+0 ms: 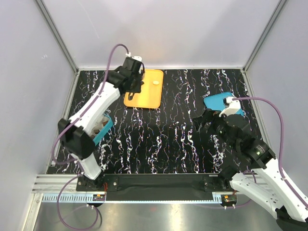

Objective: Pack the chocolate

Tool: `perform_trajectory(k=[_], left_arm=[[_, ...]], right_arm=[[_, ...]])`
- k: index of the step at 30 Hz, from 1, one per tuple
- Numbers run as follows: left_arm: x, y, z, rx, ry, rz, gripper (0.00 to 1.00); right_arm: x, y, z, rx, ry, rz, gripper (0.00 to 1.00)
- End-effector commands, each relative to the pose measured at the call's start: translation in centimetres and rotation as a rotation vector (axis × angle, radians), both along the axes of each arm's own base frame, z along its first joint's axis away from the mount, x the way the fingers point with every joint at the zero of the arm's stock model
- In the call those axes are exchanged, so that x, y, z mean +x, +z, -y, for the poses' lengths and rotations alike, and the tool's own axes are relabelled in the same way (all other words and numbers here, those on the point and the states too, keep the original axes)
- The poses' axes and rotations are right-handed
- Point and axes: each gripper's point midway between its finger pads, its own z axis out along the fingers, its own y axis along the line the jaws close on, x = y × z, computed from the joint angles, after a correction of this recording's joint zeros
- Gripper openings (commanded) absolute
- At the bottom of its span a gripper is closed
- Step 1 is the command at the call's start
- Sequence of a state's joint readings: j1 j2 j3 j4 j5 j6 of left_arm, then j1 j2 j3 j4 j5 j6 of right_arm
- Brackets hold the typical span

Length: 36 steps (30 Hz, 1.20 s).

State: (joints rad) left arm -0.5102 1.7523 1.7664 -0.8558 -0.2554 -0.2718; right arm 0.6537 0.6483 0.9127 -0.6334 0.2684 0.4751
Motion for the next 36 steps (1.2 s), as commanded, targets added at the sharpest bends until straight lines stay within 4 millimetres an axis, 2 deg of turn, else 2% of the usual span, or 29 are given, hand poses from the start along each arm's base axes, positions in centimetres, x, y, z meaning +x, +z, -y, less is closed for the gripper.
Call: perform_trajectory(k=[1, 2, 3, 5, 6, 8, 9, 11, 17, 18, 23, 27, 36], left_arm=[[-3.0, 2.3, -3.8, 0.019, 0.125, -0.01, 0.31], [-4.1, 3.3, -4.5, -0.002, 0.137, -0.004, 0.31], [-5.2, 2.3, -5.8, 0.001, 0.161, -0.039, 0.32], [-6.7, 2.0, -6.7, -0.055, 0.181, -0.066, 0.32], [-7.8, 1.9, -8.5, -0.08, 0.219, -0.067, 0.32], [-9.0, 1.5, -9.9, -0.111, 0.248, -0.077, 0.32], [-9.8, 0.9, -11.6, -0.109, 0.292, -0.081, 0.32], [-10.9, 0.0, -13.1, -0.096, 0.327, -0.101, 0.32], [-13.7, -0.9, -17.7, -0.027, 0.481, -0.118, 0.31], [-14.3, -1.8, -18.4, -0.023, 0.503, -0.132, 0.31], [-15.7, -3.2, -19.9, -0.035, 0.562, -0.141, 0.32], [-16.1, -3.9, -21.4, -0.04, 0.623, -0.135, 0.34], [-16.8, -6.1, -22.2, -0.107, 0.67, -0.194, 0.34]], right_arm=[[-0.4, 1.0, -0.2, 0.037, 0.009, 0.02, 0.99], [-0.5, 1.1, -0.1, 0.039, 0.009, 0.022, 1.0], [-0.6, 1.1, 0.0, 0.04, 0.011, 0.025, 1.0], [-0.9, 1.1, 0.1, 0.048, 0.017, 0.032, 1.0], [-1.0, 1.1, 0.1, 0.051, 0.02, 0.034, 1.0], [-1.1, 1.0, 0.1, 0.054, 0.024, 0.036, 1.0], [-1.1, 1.1, 0.0, 0.054, 0.028, 0.039, 1.0], [-1.2, 1.2, -0.2, 0.059, 0.041, 0.037, 1.0], [-1.3, 1.2, -0.5, 0.06, 0.06, 0.041, 1.0], [-1.4, 1.3, -0.3, 0.061, 0.058, 0.047, 1.0], [-1.5, 1.1, 0.2, 0.042, 0.044, 0.052, 1.0], [-1.5, 1.3, 0.4, 0.028, 0.043, 0.06, 1.0], [-1.4, 1.0, 0.8, 0.004, 0.038, 0.073, 1.0]])
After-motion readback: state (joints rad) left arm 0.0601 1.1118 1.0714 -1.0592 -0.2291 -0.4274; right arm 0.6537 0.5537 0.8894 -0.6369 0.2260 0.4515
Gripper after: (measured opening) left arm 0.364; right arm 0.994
